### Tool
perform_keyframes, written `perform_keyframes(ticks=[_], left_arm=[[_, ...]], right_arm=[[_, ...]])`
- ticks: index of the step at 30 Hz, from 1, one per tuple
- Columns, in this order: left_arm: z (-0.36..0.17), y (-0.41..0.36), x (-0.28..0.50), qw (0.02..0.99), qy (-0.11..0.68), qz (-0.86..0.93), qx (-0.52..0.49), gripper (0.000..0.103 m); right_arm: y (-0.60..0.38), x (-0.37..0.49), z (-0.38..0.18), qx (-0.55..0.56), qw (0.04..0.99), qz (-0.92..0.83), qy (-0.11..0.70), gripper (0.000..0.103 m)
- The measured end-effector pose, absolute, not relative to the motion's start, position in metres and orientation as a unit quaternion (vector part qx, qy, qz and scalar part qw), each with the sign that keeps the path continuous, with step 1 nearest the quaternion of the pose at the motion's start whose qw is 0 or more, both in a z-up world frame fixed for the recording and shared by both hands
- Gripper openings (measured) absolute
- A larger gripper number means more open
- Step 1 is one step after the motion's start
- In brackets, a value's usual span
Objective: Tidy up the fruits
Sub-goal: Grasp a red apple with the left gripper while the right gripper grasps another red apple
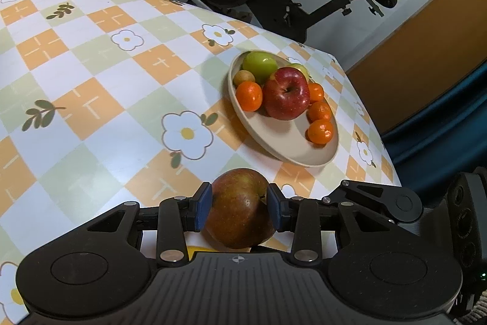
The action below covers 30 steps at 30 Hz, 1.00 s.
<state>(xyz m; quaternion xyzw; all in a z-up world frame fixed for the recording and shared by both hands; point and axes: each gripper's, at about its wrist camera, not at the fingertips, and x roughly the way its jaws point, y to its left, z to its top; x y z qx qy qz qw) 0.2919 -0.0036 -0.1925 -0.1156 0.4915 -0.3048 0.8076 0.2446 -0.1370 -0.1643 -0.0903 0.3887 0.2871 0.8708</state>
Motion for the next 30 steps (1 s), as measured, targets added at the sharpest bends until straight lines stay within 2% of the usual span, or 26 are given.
perform_keyframes(ticks=[11,17,22,30], left_arm=[[-0.196,-0.035,0.29,0.798,0.492,-0.326,-0.117,0.04],[-0.199,-0.029,0.29,0.793,0.505,-0.322,-0.112,0.04],[-0.197,-0.022,0.294,0.798,0.505,-0.311,-0.108,0.038],[-0.195,-0.026,0.294,0.796,0.508,-0.317,-0.089,0.038]], right_arm=[[-0.163,0.233,-0.161,-0.103,0.874,0.264,0.395,0.039],[-0.161,0.233,-0.168,-0.09,0.872,0.266,0.401,0.045],[-0.157,0.242,-0.172,-0.059,0.877,0.267,0.396,0.055],[-0.16,0.25,-0.181,-0.016,0.881,0.261,0.394,0.061]])
